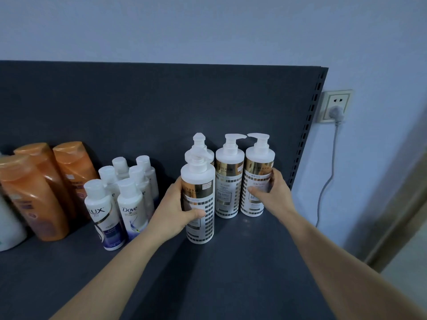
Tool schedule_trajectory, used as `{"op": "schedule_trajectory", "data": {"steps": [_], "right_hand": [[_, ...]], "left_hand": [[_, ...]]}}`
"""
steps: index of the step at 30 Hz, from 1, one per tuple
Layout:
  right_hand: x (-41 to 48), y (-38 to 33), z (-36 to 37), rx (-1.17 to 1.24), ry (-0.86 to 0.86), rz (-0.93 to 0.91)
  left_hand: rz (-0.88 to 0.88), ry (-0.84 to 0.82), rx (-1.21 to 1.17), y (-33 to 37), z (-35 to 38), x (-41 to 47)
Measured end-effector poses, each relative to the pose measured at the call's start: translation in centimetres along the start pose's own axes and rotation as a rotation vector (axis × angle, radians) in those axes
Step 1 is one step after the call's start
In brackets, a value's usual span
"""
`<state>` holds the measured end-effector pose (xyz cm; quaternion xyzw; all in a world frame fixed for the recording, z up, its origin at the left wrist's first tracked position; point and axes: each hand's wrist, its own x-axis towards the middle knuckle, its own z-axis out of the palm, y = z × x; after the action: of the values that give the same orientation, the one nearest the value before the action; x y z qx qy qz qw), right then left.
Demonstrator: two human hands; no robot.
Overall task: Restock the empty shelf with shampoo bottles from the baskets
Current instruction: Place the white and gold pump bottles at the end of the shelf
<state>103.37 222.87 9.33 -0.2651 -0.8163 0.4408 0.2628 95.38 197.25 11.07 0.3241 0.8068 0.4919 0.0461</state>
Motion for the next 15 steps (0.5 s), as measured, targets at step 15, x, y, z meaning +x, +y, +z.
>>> {"op": "schedule_trajectory", "data": {"steps": [15], "right_hand": [[-20.3, -0.9, -2.6, -0.628, 0.203, 0.298]], "left_hand": [[0.006, -0.393, 0.447, -2.4, 0.2, -5.7]]}}
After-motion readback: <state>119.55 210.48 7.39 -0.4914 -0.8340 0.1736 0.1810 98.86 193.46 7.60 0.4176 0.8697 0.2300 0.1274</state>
